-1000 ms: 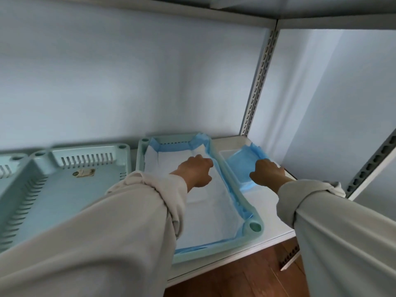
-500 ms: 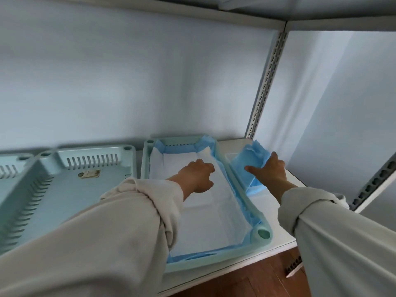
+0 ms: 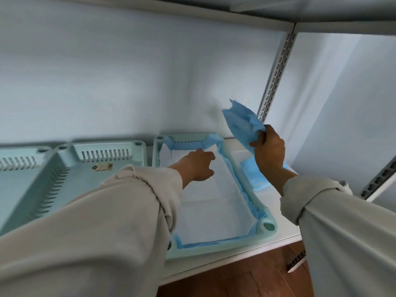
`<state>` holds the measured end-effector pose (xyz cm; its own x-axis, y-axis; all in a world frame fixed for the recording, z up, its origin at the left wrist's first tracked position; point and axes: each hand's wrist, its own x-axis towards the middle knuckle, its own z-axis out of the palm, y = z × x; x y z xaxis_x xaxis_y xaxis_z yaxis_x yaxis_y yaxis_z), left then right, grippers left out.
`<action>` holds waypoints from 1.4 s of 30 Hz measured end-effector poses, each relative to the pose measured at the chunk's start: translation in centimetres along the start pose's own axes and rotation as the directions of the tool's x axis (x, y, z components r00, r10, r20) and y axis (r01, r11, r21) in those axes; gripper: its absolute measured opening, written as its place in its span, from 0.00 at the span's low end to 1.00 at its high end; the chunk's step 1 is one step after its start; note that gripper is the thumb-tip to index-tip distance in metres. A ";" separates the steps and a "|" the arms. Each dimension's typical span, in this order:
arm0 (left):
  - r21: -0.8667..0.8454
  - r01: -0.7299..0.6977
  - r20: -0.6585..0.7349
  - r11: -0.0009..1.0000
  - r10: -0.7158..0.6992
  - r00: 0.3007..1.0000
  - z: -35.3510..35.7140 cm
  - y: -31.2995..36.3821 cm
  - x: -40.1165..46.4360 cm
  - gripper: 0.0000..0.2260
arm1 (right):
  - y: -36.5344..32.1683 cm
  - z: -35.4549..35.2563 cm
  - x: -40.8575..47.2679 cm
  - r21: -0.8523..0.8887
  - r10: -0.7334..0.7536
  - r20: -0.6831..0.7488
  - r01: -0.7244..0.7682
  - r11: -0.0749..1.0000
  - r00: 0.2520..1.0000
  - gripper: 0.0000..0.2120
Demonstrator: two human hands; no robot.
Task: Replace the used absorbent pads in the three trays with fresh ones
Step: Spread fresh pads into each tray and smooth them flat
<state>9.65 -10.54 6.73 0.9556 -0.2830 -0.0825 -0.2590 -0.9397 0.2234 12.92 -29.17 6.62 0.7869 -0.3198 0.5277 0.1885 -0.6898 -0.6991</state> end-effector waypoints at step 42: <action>-0.849 0.304 0.051 0.432 -0.505 0.862 -5.3 -18.3 -24.9 0.12 | -26.0 11.0 -16.6 0.353 0.282 0.726 -0.692 0.630 0.627 0.09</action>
<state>-8.65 14.76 9.88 0.9469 0.2211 -0.2333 0.2977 -0.3291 0.8962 1.39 1.25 10.72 0.9732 0.0770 -0.2168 -0.2186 0.0159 -0.9757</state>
